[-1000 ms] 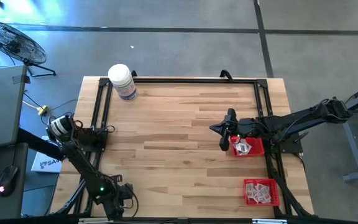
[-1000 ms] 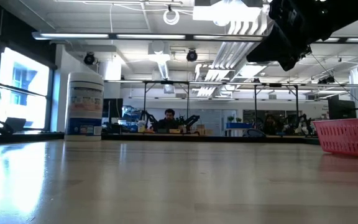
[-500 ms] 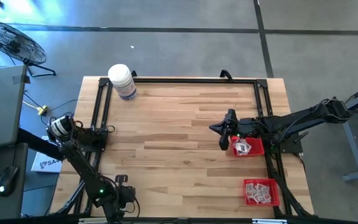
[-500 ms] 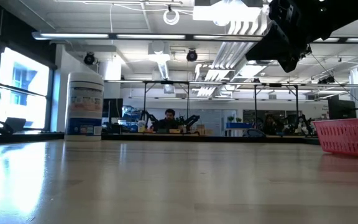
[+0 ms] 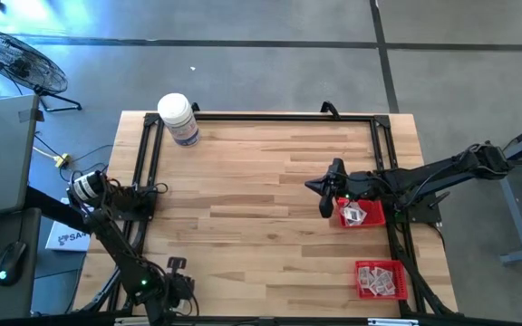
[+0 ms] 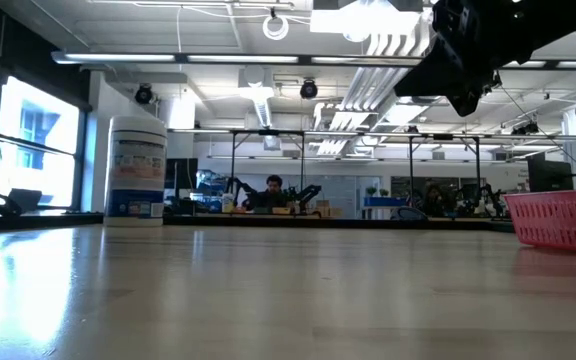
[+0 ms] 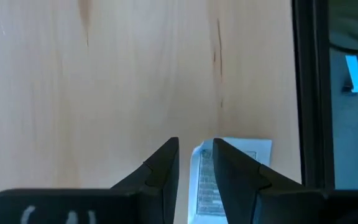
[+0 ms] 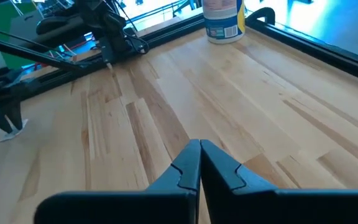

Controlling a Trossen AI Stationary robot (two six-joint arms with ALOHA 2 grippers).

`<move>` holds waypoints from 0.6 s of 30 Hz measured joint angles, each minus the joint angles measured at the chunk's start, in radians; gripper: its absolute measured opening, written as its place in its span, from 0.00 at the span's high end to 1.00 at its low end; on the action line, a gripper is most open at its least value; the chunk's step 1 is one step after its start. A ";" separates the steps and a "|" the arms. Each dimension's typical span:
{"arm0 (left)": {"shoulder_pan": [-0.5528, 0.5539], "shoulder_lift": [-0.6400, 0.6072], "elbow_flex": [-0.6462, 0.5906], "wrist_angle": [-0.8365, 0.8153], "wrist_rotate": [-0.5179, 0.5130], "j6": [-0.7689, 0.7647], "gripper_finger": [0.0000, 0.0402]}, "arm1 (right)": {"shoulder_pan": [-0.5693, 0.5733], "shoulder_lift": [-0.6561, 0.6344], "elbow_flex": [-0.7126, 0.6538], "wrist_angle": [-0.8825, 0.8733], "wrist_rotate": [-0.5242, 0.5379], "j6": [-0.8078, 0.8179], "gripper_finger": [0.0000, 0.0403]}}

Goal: Pick & Place First Aid Supplies
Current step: Put the black towelette pack into the top red basket

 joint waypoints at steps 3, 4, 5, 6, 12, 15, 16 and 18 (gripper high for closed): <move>0.000 0.000 0.000 0.017 -0.004 0.006 0.76 | 0.000 0.000 0.000 0.000 0.002 0.000 1.00; 0.001 0.000 0.000 0.029 0.007 0.008 0.76 | 0.000 0.000 0.000 0.000 0.002 0.000 1.00; 0.001 0.003 0.001 0.037 0.011 0.009 0.76 | 0.000 0.000 0.000 0.000 0.002 0.000 1.00; 0.001 0.009 0.002 0.039 0.013 0.013 0.76 | 0.000 0.000 0.000 0.000 0.002 0.000 1.00; 0.001 0.063 0.005 0.041 0.036 0.050 0.76 | 0.000 0.000 0.000 0.000 0.008 -0.001 0.99; 0.000 0.085 0.006 0.040 0.036 0.051 0.76 | 0.000 0.000 0.000 0.000 0.015 -0.001 1.00; 0.001 0.086 0.006 0.040 0.037 0.050 0.76 | 0.000 0.000 0.000 0.000 0.015 0.000 1.00; 0.001 0.087 0.005 0.037 0.037 0.046 0.77 | 0.000 0.000 0.000 0.000 0.015 0.000 1.00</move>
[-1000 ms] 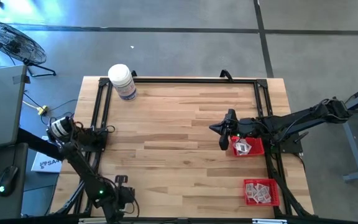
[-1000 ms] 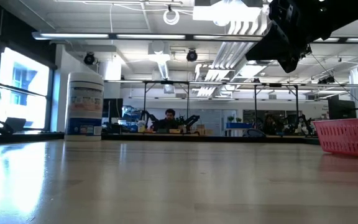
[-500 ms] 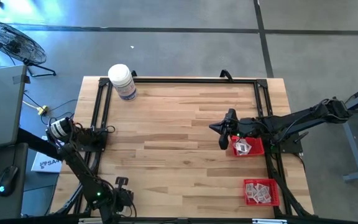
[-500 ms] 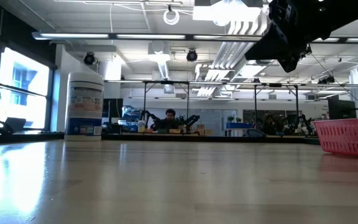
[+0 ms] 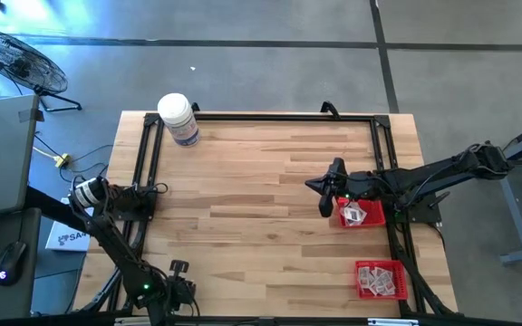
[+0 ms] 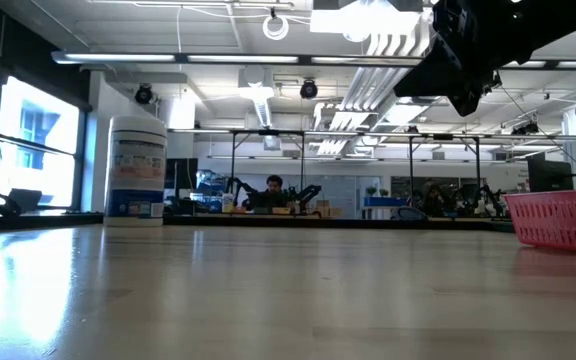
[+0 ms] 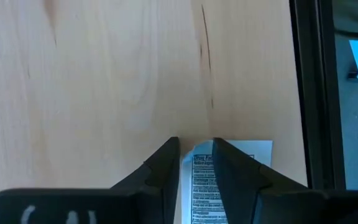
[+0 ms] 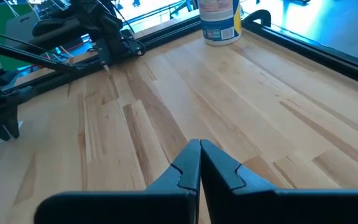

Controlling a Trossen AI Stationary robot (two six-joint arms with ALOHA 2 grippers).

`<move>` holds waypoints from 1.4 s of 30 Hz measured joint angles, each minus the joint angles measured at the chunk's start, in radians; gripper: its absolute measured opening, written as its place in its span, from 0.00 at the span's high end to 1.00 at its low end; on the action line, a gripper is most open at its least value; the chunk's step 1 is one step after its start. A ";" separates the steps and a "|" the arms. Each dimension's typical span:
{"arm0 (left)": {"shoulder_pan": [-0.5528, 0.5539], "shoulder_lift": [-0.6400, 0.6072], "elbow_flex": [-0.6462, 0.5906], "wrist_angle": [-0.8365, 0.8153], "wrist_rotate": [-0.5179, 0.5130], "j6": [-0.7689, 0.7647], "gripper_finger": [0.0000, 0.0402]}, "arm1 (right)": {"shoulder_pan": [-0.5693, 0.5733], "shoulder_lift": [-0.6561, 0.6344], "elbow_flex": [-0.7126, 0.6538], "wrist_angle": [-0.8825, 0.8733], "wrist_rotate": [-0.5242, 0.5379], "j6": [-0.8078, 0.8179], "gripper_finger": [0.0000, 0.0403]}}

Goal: Pick & Place First Aid Supplies
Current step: Put the black towelette pack into the top red basket

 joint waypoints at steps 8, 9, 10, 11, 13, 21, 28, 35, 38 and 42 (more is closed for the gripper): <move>0.001 0.002 -0.001 -0.028 0.007 -0.026 0.95 | 0.000 0.000 0.000 0.000 0.017 -0.001 1.00; 0.001 0.002 -0.001 -0.032 0.006 -0.027 0.98 | 0.000 0.000 0.000 0.000 0.017 -0.002 1.00; 0.001 0.002 -0.001 -0.037 0.000 -0.036 0.98 | 0.000 0.000 0.000 0.000 0.018 -0.003 1.00; 0.001 0.003 -0.001 -0.042 -0.010 -0.052 0.98 | 0.000 0.000 0.000 0.000 0.021 -0.003 1.00; 0.000 0.001 -0.002 -0.049 -0.037 -0.075 0.97 | 0.000 0.000 0.000 0.000 0.027 -0.008 0.99; 0.003 -0.091 0.019 -0.174 -0.276 -0.075 1.00 | 0.000 0.000 0.000 0.004 0.008 -0.084 0.99; 0.103 -0.217 0.021 -0.291 -0.548 -0.022 1.00 | 0.000 0.040 0.000 0.139 -0.082 -0.164 1.00; 0.333 -0.255 0.022 -0.235 -0.738 0.122 1.00 | 0.000 0.292 0.000 0.497 -0.221 -0.277 0.98; 0.451 -0.256 0.021 -0.181 -0.769 0.162 1.00 | 0.000 0.413 0.000 0.652 -0.269 -0.329 0.95; 0.580 -0.256 0.021 -0.042 -0.807 0.270 1.00 | -0.003 0.495 0.001 0.729 -0.272 -0.392 0.89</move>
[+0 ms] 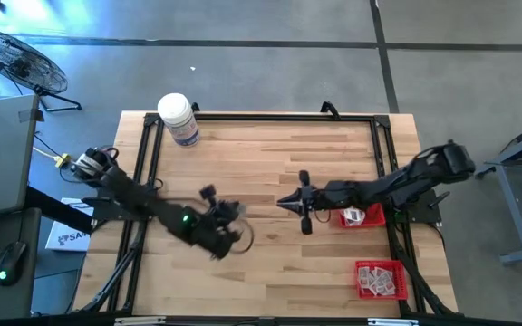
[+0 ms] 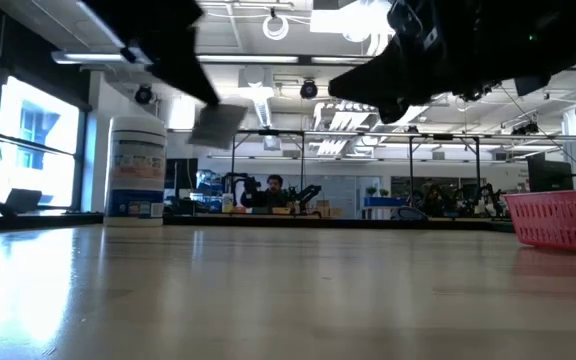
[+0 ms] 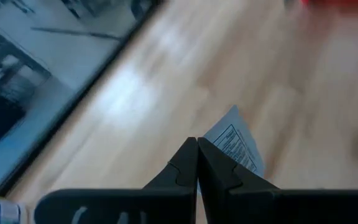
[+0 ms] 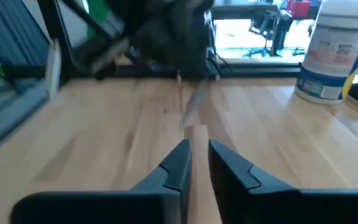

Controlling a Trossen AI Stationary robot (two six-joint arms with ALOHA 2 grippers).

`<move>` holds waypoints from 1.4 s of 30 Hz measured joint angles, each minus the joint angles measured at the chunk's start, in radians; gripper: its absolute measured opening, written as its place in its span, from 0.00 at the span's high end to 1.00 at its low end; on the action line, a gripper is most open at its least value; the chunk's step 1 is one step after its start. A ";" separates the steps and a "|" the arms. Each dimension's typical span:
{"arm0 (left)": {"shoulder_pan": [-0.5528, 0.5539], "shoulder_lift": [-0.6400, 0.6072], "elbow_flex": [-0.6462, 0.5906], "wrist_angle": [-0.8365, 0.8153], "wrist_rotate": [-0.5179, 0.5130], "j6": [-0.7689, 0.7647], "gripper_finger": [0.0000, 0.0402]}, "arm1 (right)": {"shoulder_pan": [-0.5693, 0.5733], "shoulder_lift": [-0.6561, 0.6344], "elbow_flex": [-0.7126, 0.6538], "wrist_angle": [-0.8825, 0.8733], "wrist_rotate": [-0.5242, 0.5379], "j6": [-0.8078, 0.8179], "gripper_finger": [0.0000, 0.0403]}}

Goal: Pick & Place First Aid Supplies
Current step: Put the black towelette pack into the top red basket

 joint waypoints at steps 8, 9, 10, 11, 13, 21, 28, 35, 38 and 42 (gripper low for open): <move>0.124 0.007 -0.023 0.430 0.014 0.266 1.00 | -0.038 0.020 0.000 0.023 0.028 0.043 0.70; 0.134 0.008 -0.032 0.482 0.024 0.292 1.00 | -0.043 0.020 0.000 0.026 0.021 0.055 0.68; 0.143 0.011 -0.039 0.534 0.029 0.314 1.00 | -0.046 0.020 0.000 0.026 0.014 0.062 0.67; 0.152 0.016 -0.043 0.575 0.038 0.329 1.00 | -0.049 0.020 0.000 0.026 0.012 0.069 0.66; 0.163 0.018 -0.052 0.620 0.048 0.351 1.00 | -0.051 0.020 0.000 0.026 0.015 0.075 0.65; 0.200 0.046 -0.056 0.772 0.104 0.388 1.00 | -0.051 0.020 0.000 0.031 0.020 0.099 0.68; 0.213 0.084 -0.058 0.876 0.156 0.439 1.00 | -0.051 0.020 0.000 0.045 0.026 0.100 0.76; 0.212 0.083 -0.056 0.892 0.155 0.470 1.00 | -0.051 0.020 0.000 0.039 0.022 0.099 0.98; 0.213 0.083 -0.056 0.887 0.171 0.474 1.00 | -0.051 0.020 0.000 0.030 0.034 0.096 0.97; 0.213 0.083 -0.056 0.885 0.185 0.468 0.98 | -0.050 0.020 0.000 0.005 0.062 0.095 0.98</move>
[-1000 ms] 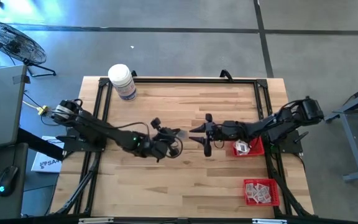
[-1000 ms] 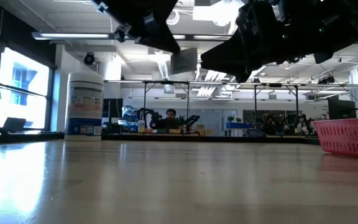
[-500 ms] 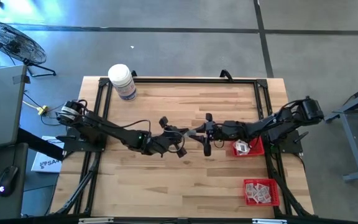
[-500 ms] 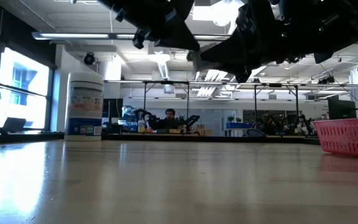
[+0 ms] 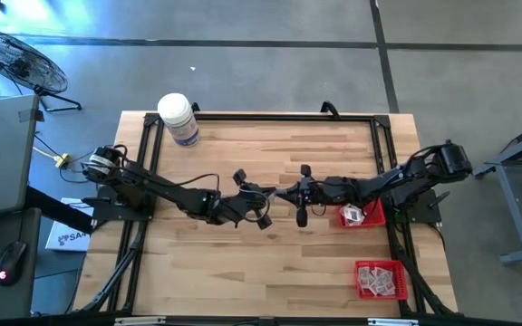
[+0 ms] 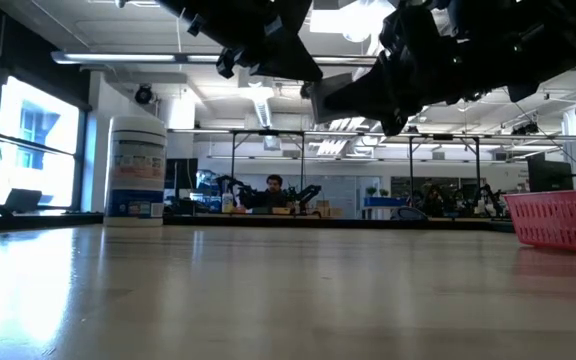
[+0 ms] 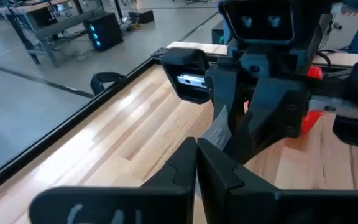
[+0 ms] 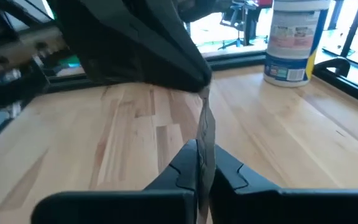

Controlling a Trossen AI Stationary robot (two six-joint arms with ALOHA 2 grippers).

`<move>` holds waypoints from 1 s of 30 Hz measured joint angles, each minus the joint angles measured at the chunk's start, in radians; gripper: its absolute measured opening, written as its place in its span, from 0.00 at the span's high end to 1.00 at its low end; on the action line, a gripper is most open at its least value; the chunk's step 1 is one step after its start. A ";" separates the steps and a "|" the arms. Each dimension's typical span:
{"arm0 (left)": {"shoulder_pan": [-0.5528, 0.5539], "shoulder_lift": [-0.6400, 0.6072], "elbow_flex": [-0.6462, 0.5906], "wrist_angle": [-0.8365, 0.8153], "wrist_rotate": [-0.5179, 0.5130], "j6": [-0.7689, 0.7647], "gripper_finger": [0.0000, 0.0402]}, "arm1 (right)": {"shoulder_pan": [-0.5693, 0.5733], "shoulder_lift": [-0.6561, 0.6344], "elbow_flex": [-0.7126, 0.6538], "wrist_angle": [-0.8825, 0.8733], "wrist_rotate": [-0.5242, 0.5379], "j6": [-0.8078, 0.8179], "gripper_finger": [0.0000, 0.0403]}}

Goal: Pick & Place First Aid Supplies
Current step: Put the black towelette pack into the top red basket

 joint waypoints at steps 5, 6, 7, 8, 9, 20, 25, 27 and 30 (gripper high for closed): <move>0.000 -0.025 0.001 -0.053 -0.007 0.000 0.87 | 0.000 0.000 0.000 -0.007 0.002 -0.021 0.98; 0.000 -0.037 0.001 -0.097 -0.016 -0.004 0.84 | 0.000 0.000 0.000 -0.011 0.002 -0.022 0.98; -0.001 -0.049 0.001 -0.149 -0.031 -0.015 0.81 | 0.000 0.000 0.000 -0.023 0.002 -0.029 0.98; -0.001 -0.058 0.001 -0.198 -0.052 -0.029 0.78 | 0.000 -0.001 0.000 -0.041 0.004 -0.037 0.99; -0.001 -0.069 0.001 -0.254 -0.079 -0.055 0.75 | 0.000 -0.011 0.000 -0.074 0.012 -0.042 0.99; 0.006 -0.173 0.001 -0.937 -0.195 -0.564 0.70 | 0.117 -0.346 0.252 -1.372 0.351 0.288 0.99; 0.054 -0.158 0.000 -1.112 -0.198 -0.716 0.70 | 0.174 -0.340 0.425 -1.982 0.248 0.615 0.99; 0.068 -0.157 -0.006 -1.125 -0.199 -0.739 0.70 | 0.190 -0.325 0.443 -2.132 0.165 0.731 1.00; 0.078 -0.150 -0.041 -1.106 -0.206 -0.742 0.70 | 0.223 -0.305 0.411 -2.223 0.035 0.874 0.99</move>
